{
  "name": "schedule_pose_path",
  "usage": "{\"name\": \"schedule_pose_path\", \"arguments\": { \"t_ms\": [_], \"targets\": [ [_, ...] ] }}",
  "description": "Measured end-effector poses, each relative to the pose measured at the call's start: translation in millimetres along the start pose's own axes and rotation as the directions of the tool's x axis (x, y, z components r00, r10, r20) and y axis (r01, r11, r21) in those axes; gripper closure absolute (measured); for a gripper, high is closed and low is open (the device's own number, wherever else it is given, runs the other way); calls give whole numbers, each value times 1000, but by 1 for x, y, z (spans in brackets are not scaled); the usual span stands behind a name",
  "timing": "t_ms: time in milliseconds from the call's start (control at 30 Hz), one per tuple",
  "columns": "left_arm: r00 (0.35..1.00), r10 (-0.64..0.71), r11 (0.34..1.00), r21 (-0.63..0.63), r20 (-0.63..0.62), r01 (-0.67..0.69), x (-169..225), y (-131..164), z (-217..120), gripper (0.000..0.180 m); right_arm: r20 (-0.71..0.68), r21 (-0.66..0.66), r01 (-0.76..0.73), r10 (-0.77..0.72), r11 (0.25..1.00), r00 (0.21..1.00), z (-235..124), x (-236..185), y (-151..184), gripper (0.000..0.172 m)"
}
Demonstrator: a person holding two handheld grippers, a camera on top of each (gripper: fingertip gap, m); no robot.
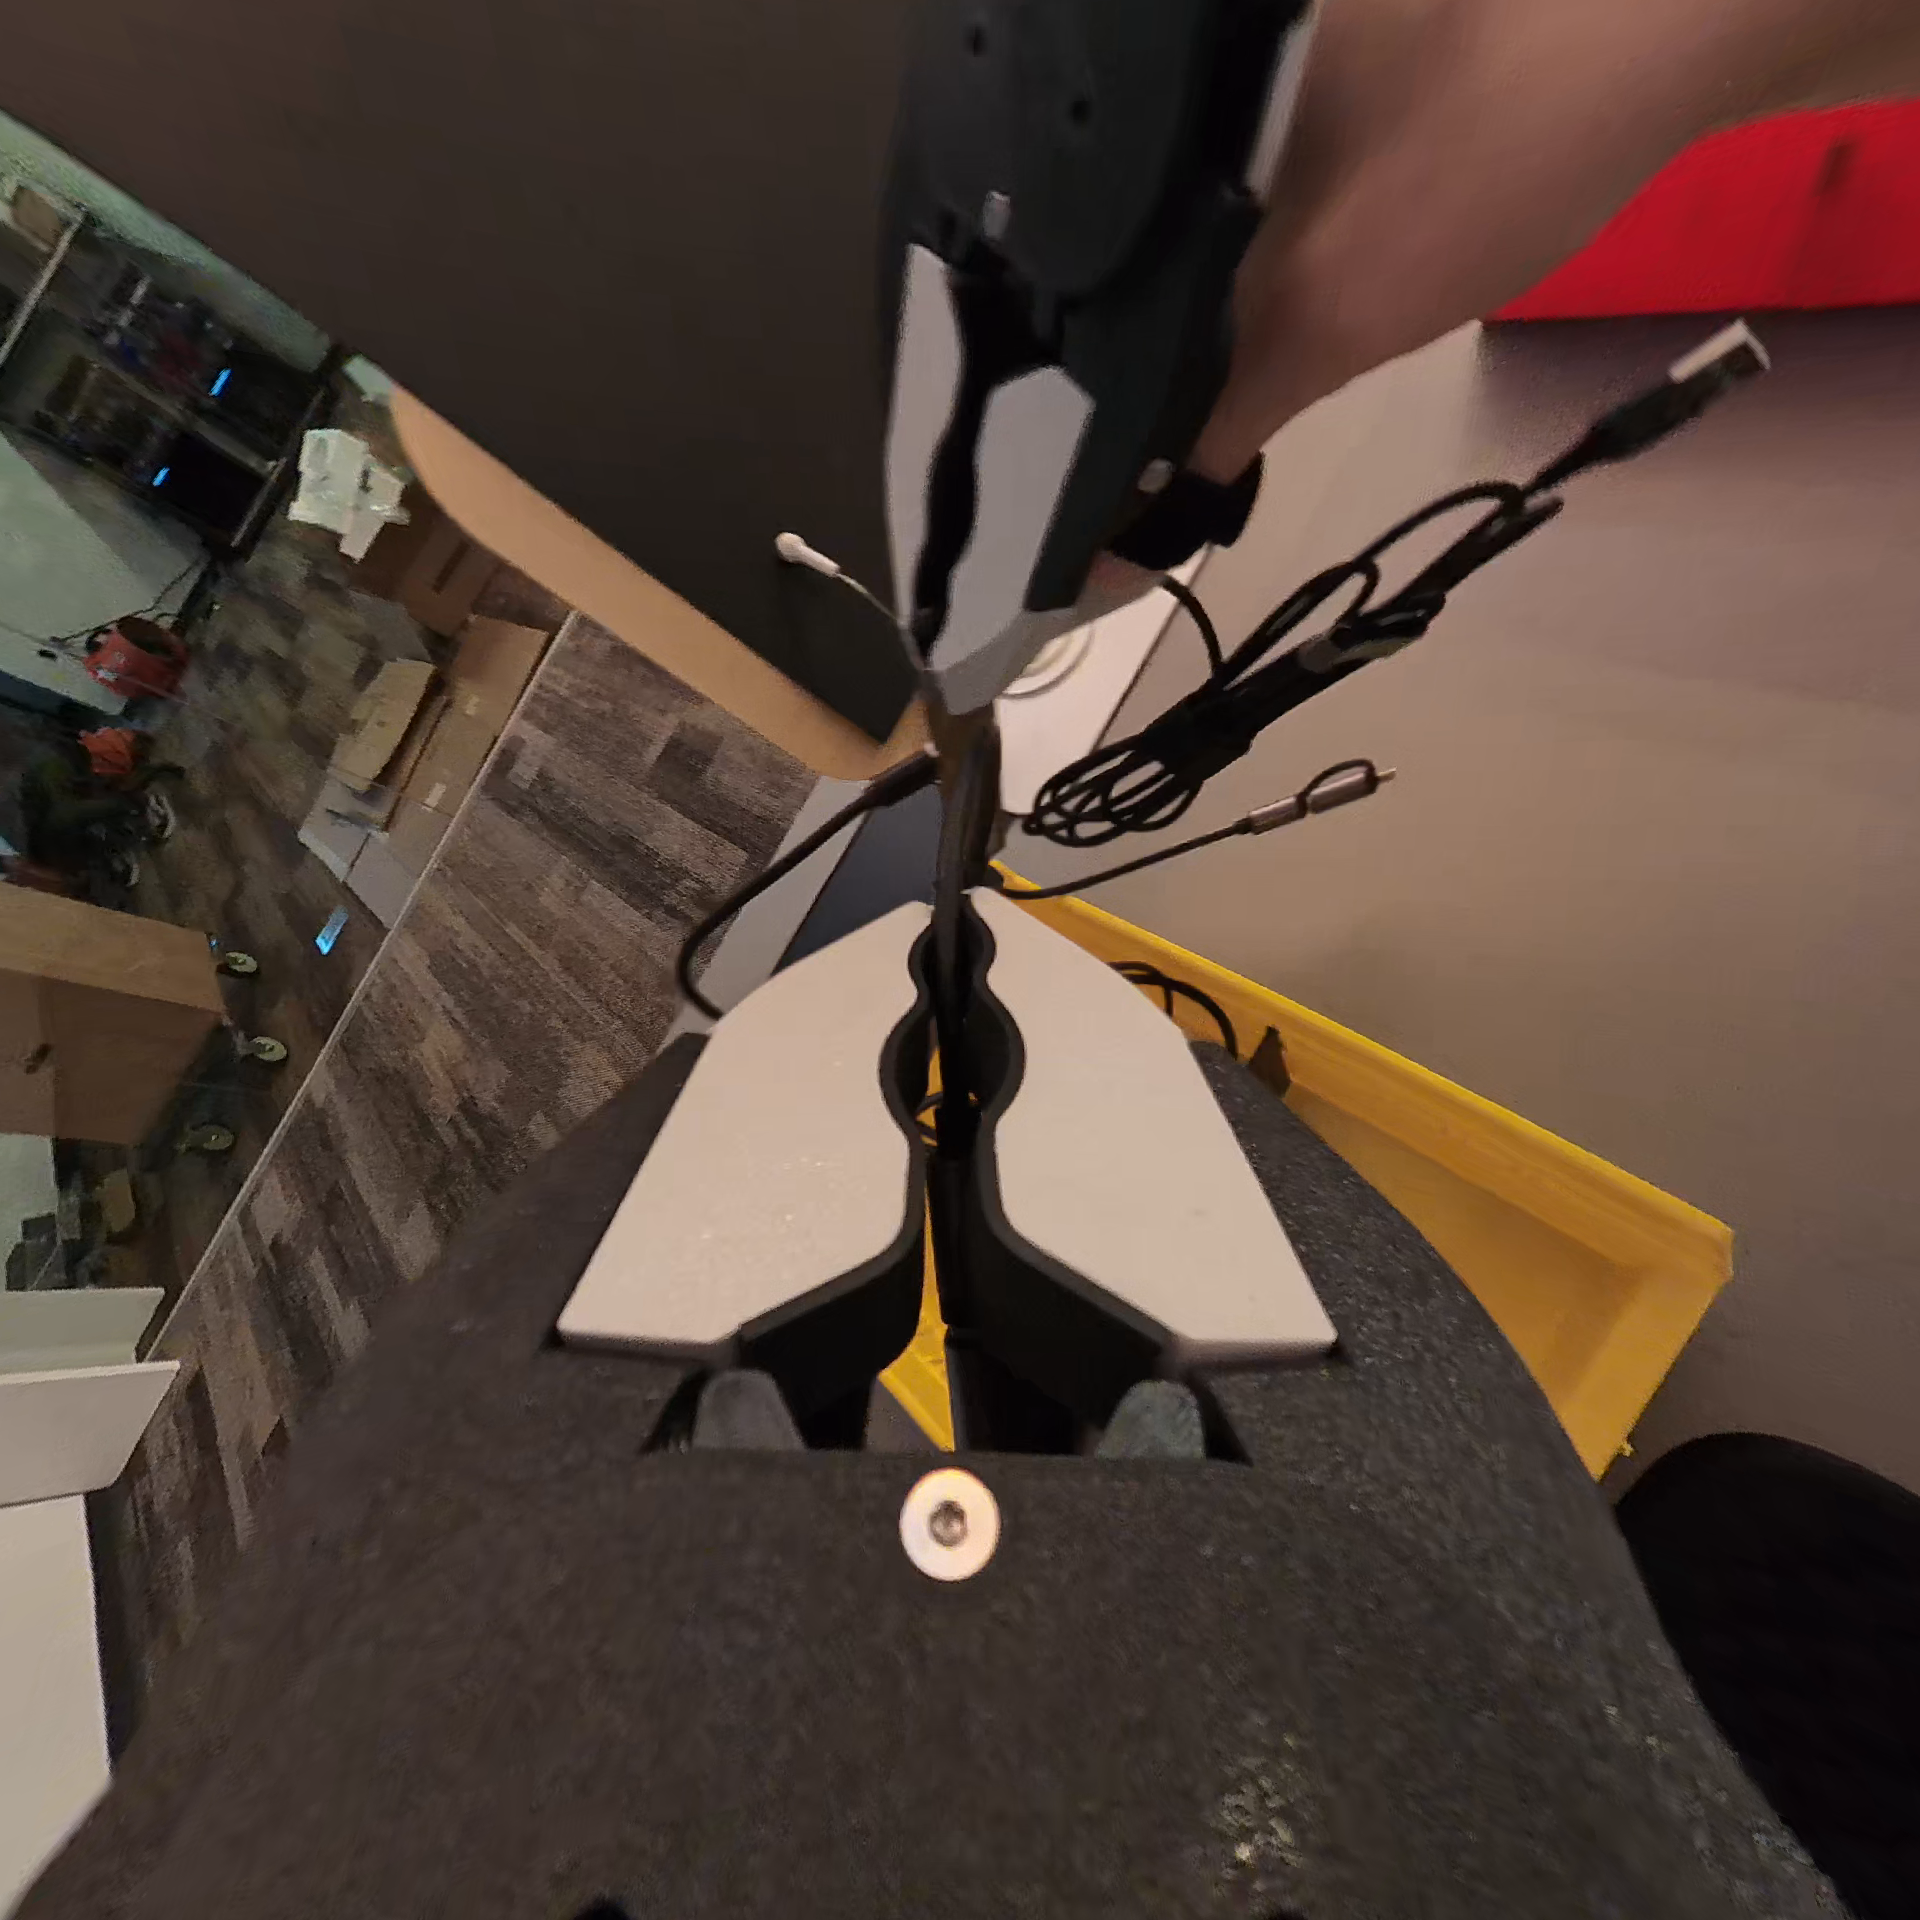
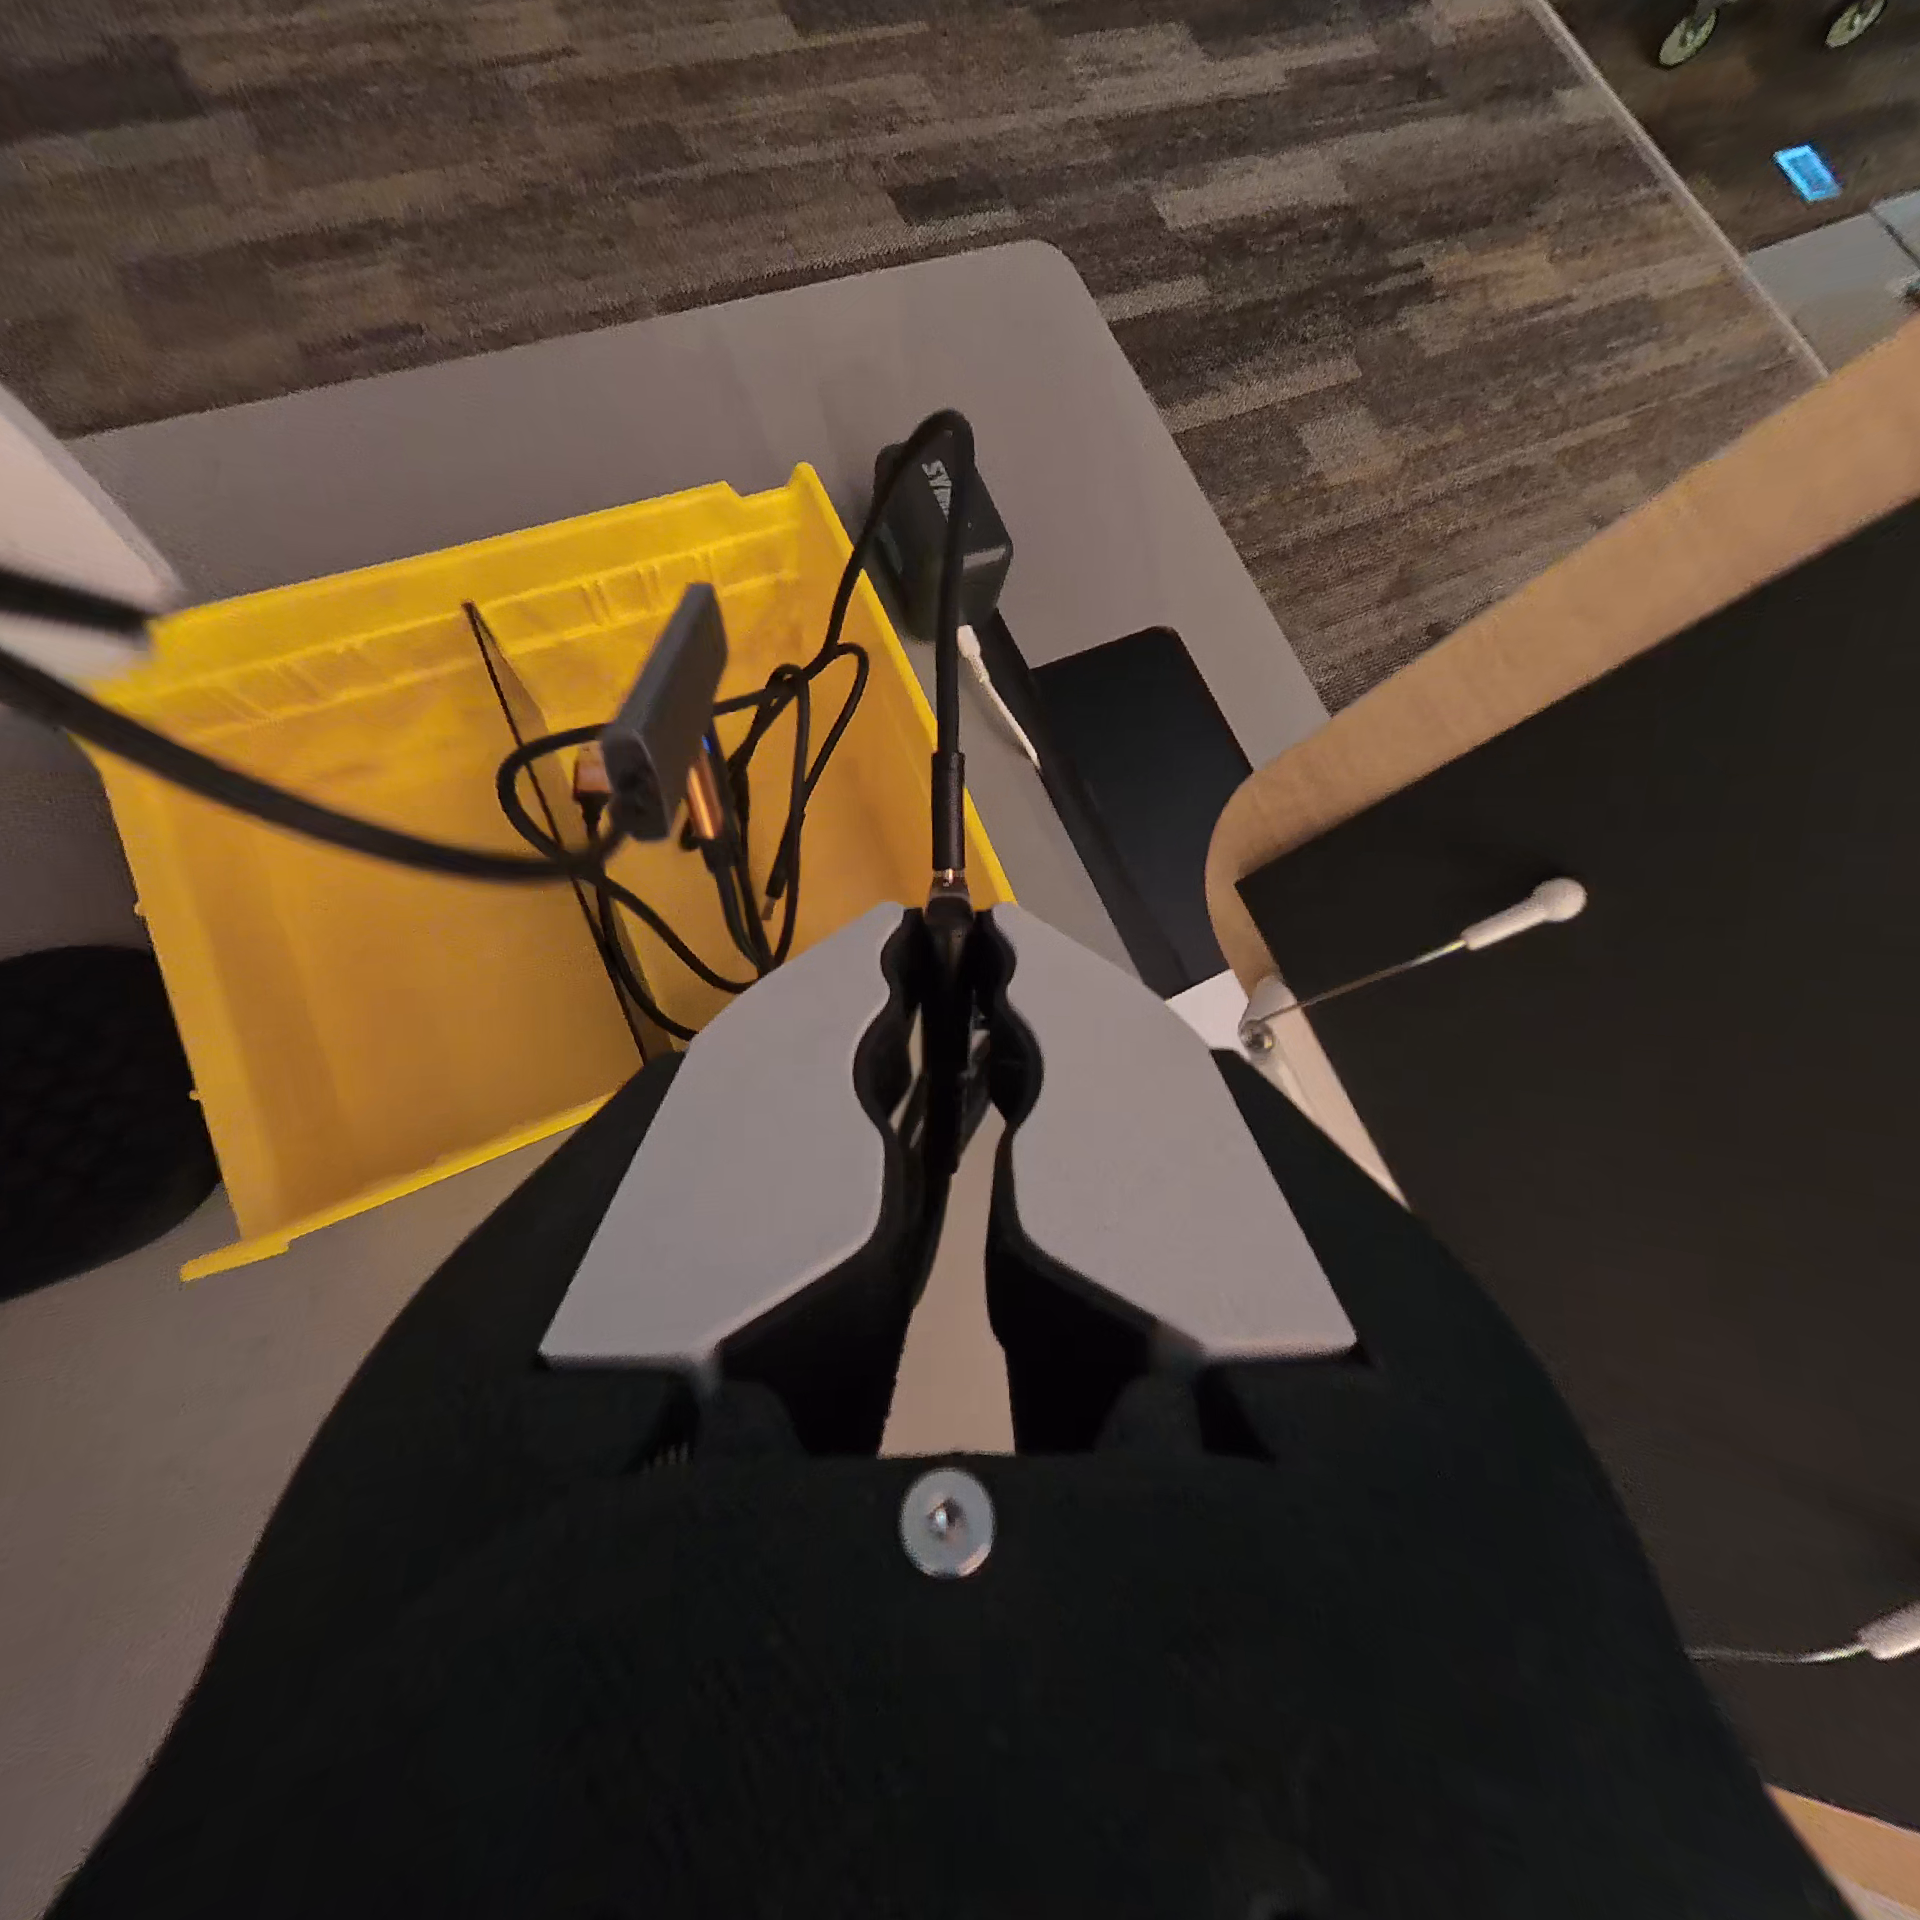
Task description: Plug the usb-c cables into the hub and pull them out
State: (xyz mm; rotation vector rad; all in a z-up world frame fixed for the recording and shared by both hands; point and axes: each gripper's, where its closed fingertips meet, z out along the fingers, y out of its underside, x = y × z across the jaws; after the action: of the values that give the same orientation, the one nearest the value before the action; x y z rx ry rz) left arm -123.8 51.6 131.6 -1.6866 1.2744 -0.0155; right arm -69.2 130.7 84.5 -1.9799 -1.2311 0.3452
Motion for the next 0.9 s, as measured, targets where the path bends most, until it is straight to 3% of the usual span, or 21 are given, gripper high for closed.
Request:
{"name": "schedule_pose_path", "arguments": {
  "t_ms": [167, 333, 900],
  "targets": [
    [996, -52, 999, 7, 72, 51, -35, -10, -24, 180, 48, 67, -83, 80, 994, 996, -8, 4, 3, 162],
    [988, -62, 998, 14, 138, 60, -66, -23, -49, 180, 79, 147, -123, 112, 981, 991, -19, 7, -21, 162],
    [962, -151, 980, 164, 227, 115, -123, -96, -120, 180, 136, 162, -192, 171, 968, 976, -15, 9, -17, 162]
  ]
}}
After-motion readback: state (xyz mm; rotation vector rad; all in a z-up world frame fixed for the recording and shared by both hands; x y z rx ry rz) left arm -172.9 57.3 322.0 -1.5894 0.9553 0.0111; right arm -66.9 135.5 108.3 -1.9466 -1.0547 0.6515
